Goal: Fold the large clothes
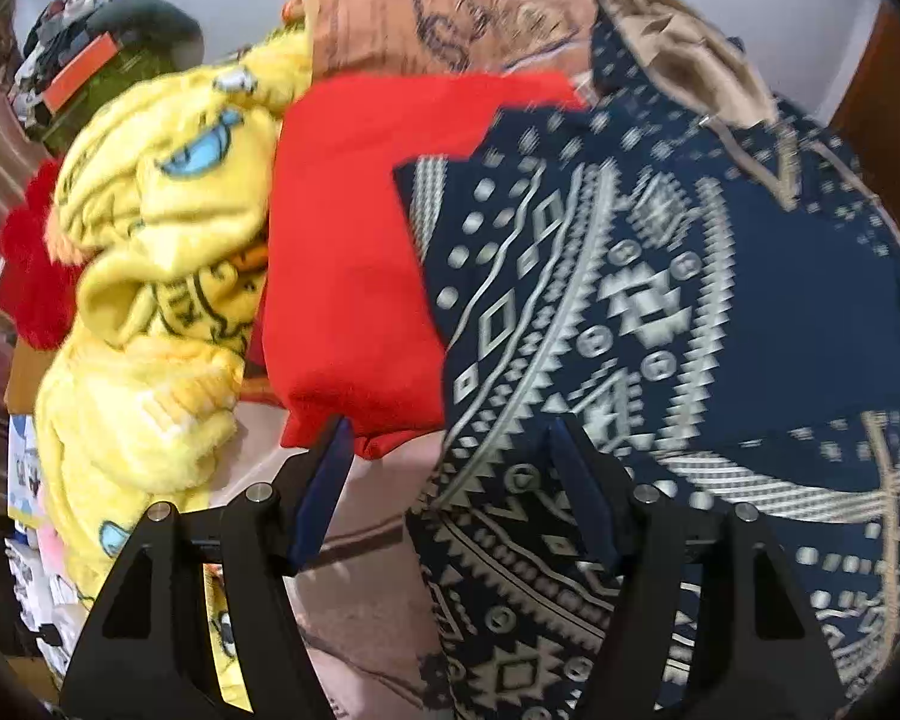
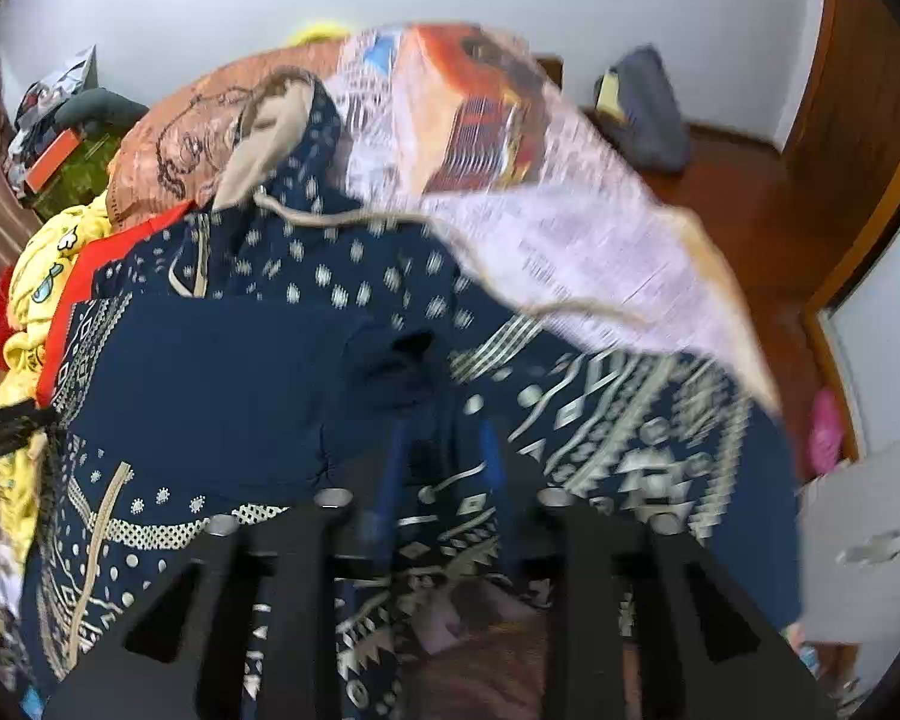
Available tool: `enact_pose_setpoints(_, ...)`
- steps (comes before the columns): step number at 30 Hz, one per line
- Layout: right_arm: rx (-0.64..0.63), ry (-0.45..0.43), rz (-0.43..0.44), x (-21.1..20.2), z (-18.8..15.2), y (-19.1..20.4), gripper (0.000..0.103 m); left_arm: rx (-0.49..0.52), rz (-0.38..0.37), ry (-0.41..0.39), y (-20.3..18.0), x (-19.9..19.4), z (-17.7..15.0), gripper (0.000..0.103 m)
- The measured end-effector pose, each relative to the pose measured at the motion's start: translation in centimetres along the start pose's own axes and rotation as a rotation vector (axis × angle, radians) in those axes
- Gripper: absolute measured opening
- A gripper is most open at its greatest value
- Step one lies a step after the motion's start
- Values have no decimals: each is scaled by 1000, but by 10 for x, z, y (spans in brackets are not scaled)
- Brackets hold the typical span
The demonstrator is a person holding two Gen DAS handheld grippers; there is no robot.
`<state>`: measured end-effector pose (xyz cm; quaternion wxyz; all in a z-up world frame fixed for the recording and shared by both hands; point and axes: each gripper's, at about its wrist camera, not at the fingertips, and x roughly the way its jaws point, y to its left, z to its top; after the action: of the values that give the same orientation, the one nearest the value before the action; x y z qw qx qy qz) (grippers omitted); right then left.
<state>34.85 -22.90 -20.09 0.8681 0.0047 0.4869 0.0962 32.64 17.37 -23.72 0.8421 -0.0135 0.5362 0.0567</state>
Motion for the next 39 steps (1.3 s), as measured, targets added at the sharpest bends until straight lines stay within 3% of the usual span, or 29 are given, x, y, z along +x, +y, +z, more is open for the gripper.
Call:
enact_pose_setpoints(2, -19, -61, -36, -18, 3, -1, 55, 17, -8, -42, -7, -18, 4, 68)
enact_pose_setpoints(8, -25, -184, -77, -60, 11, -11, 70, 71, -36, -177, -40, -71, 23, 68)
enact_pose_setpoints(16, 30, -267, -111, -96, 3, -37, 74, 153, -124, -288, -103, -112, 48, 68)
enact_pose_setpoints(23, 117, -227, -158, -95, -28, -81, 78, 222, -207, -292, -164, -112, 53, 69)
enact_pose_setpoints(26, 201, -162, -128, -85, -48, -108, 78, 245, -249, -265, -189, -104, 51, 69)
enact_pose_setpoints(32, 449, -45, 6, -47, -86, -155, 78, 308, -246, -223, -225, -86, 41, 69)
enact_pose_setpoints(39, 743, 0, 185, -14, -127, -192, 78, 315, -261, -183, -235, -73, 34, 69)
